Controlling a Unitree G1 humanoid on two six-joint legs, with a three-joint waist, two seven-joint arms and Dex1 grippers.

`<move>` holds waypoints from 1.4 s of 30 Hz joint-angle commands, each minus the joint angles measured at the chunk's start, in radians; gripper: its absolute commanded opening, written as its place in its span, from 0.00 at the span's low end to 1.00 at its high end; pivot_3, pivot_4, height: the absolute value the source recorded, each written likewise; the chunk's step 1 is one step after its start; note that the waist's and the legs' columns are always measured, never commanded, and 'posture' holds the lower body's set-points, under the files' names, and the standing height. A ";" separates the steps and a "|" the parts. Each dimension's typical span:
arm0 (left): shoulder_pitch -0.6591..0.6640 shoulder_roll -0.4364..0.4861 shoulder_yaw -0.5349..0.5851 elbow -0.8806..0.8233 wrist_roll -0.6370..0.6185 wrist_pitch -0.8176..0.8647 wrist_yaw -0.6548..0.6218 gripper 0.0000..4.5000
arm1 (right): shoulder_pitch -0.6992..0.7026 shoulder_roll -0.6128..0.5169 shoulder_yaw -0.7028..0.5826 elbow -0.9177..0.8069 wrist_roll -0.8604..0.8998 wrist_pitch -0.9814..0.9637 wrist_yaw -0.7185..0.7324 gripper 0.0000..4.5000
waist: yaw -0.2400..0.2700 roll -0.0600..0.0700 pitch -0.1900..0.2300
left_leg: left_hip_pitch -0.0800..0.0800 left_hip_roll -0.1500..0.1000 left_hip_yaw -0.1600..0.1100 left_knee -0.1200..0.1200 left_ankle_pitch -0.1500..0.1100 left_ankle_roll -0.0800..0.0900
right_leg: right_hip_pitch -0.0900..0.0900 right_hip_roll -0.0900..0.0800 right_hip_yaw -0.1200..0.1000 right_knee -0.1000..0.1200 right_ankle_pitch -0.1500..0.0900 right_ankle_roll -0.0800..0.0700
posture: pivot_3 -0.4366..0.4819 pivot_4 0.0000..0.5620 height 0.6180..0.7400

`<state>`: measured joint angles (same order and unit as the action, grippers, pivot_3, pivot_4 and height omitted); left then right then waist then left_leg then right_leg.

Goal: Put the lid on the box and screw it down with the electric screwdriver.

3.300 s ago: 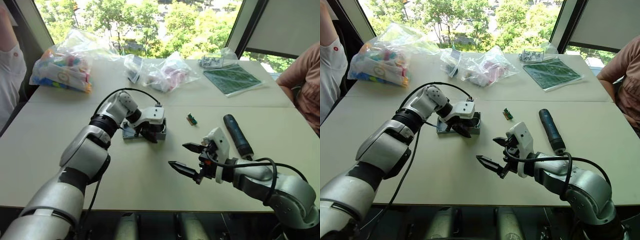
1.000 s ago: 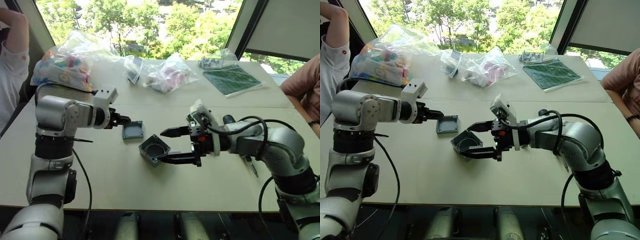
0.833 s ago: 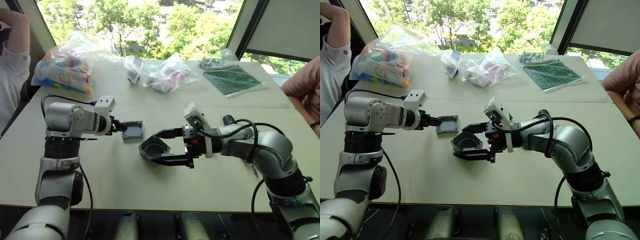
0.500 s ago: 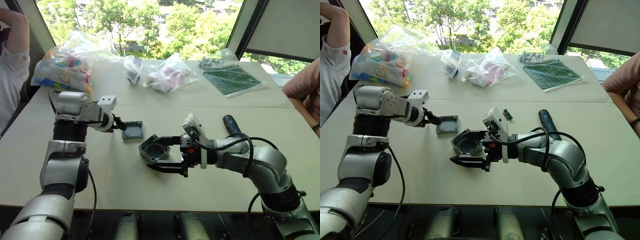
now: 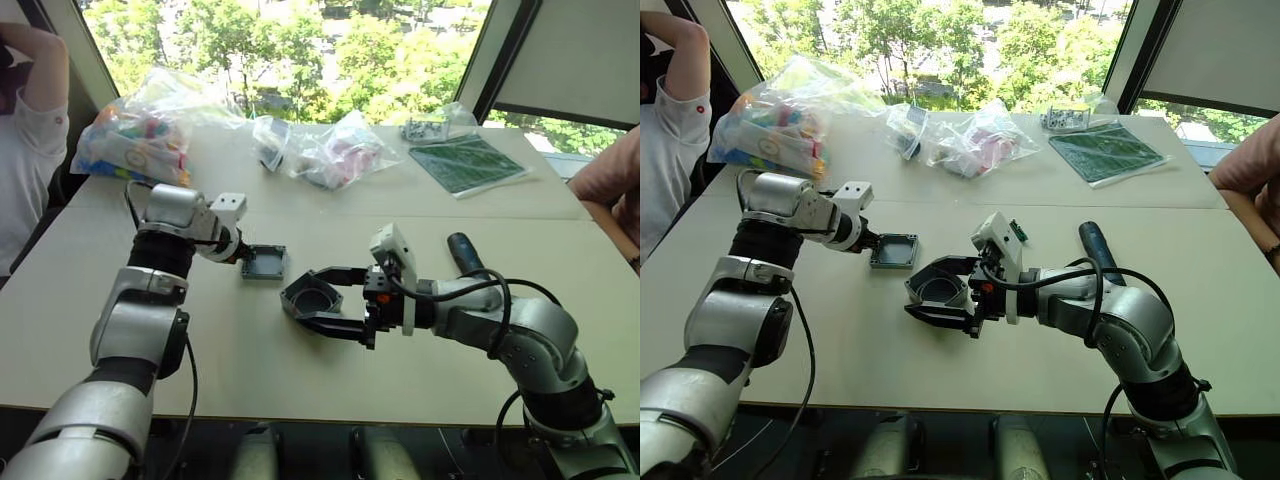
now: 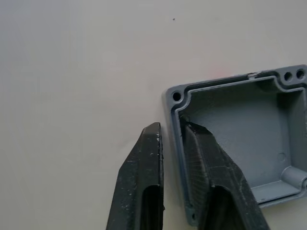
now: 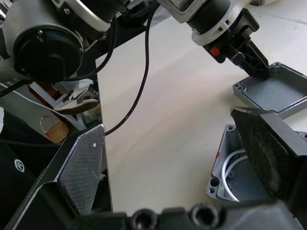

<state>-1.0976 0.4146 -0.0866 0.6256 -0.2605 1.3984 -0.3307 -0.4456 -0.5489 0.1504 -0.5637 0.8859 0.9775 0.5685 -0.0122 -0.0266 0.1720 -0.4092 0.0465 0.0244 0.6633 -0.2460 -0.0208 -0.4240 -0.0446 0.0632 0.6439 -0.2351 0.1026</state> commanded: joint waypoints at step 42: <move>0.322 -0.102 0.229 -0.678 -0.134 -0.697 -0.078 0.00 | -0.506 0.374 -0.296 0.760 -0.123 0.053 -0.133 0.24 | -0.010 0.002 -0.001 | -0.011 0.001 0.002 -0.004 0.000 0.000 | -0.007 0.001 0.001 -0.011 0.004 0.004 | 0.48 0.27 1.00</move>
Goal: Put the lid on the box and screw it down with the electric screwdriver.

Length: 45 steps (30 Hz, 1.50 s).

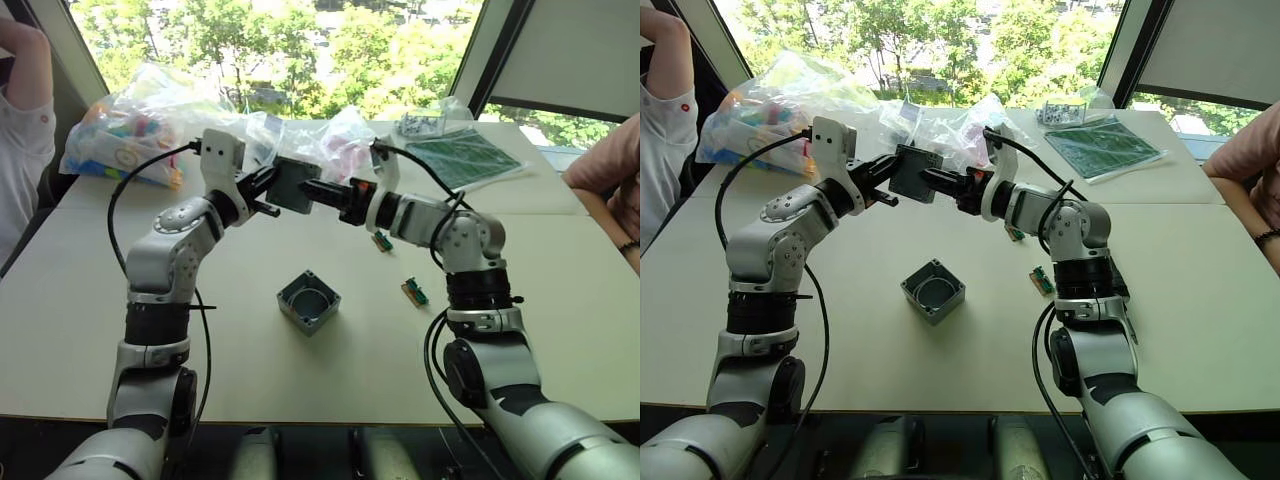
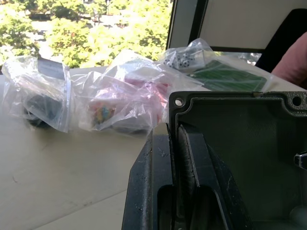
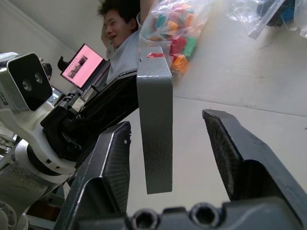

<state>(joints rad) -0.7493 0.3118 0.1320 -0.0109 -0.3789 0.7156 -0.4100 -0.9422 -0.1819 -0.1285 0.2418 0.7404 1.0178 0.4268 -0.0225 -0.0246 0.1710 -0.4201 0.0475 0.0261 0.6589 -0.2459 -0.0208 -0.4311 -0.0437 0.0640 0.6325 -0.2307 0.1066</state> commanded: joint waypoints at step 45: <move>0.060 0.304 0.107 -0.157 -0.565 0.344 -0.212 0.13 | 0.692 -0.455 0.451 -0.515 -1.398 -1.524 -0.188 0.04 | -0.022 -0.002 0.002 | 0.004 0.000 -0.001 -0.010 0.007 -0.012 | -0.002 0.000 0.000 -0.002 -0.002 -0.006 | 0.48 0.27 1.00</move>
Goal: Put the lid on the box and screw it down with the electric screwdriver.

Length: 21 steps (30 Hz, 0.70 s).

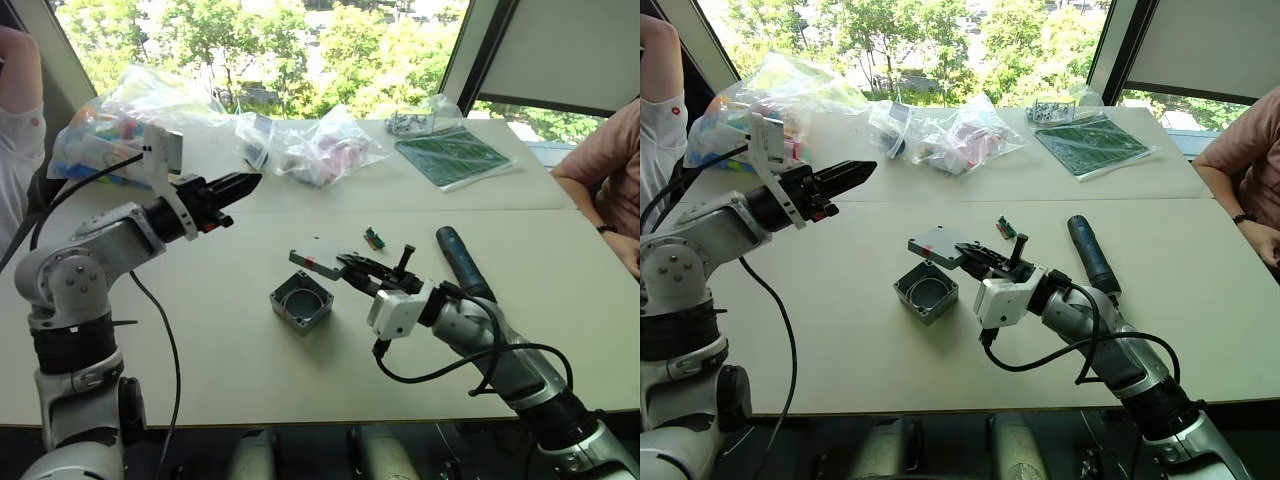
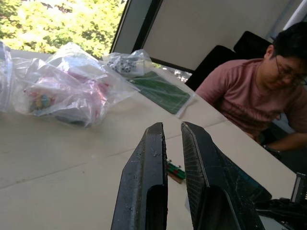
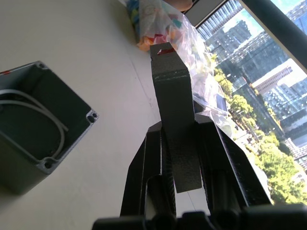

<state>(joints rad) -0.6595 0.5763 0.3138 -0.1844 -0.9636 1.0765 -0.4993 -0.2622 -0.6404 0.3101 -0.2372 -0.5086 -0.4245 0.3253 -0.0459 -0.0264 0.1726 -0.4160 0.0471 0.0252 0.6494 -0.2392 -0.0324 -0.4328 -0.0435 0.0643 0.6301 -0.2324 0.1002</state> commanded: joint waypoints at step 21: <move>-0.251 0.026 -0.603 0.414 0.509 -0.401 -0.671 0.13 | 0.131 0.193 0.066 -0.100 -0.530 0.155 -0.161 0.04 | 0.005 -0.005 0.002 | 0.001 0.000 0.001 0.000 0.000 0.000 | 0.001 0.000 0.001 0.000 0.000 -0.001 | 0.48 0.27 1.00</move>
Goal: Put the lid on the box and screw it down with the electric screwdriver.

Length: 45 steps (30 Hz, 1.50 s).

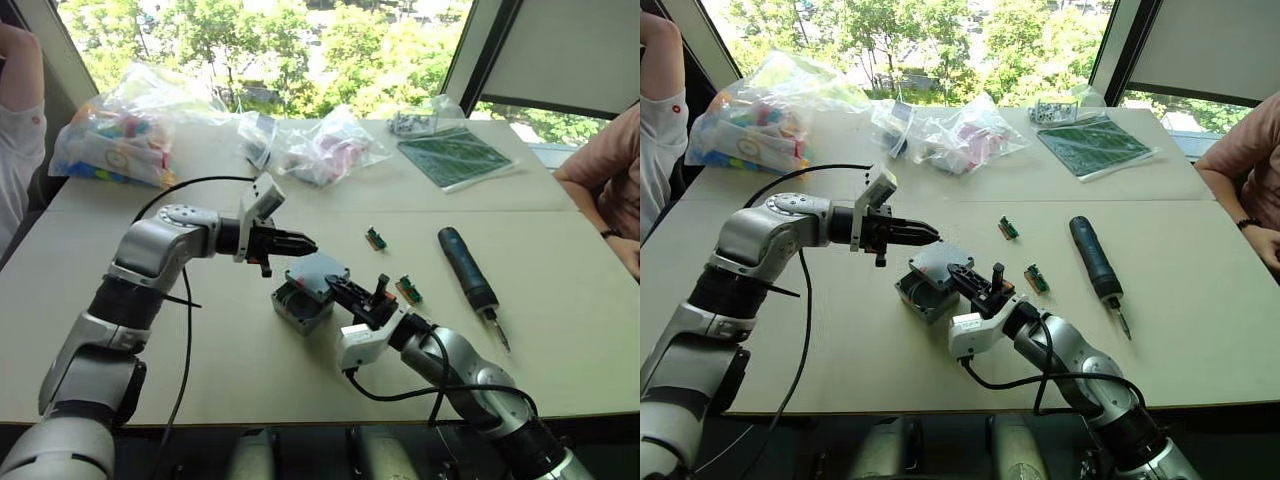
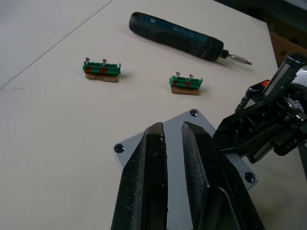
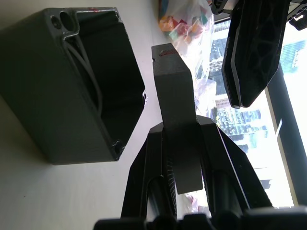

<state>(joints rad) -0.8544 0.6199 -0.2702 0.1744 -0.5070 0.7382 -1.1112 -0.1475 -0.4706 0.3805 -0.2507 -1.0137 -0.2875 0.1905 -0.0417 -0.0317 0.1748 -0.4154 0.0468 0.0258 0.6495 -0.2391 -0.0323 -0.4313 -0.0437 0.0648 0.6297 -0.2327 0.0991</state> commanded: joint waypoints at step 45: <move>0.082 0.002 -0.063 -0.022 0.238 -0.169 -0.195 0.13 | 0.055 0.071 0.100 -0.067 -0.134 0.062 0.005 0.04 | 0.001 0.000 0.000 | 0.003 0.000 0.000 0.001 0.000 0.000 | 0.003 0.000 0.000 0.001 0.000 0.000 | 0.48 0.27 1.00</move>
<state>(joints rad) -0.7883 0.6121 -0.3255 0.1722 -0.2910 0.5934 -1.2949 -0.0947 -0.4026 0.4701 -0.2997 -1.1387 -0.2311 0.1876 -0.0410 -0.0318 0.1746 -0.4120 0.0470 0.0255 0.6500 -0.2391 -0.0321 -0.4282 -0.0436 0.0648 0.6307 -0.2329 0.0993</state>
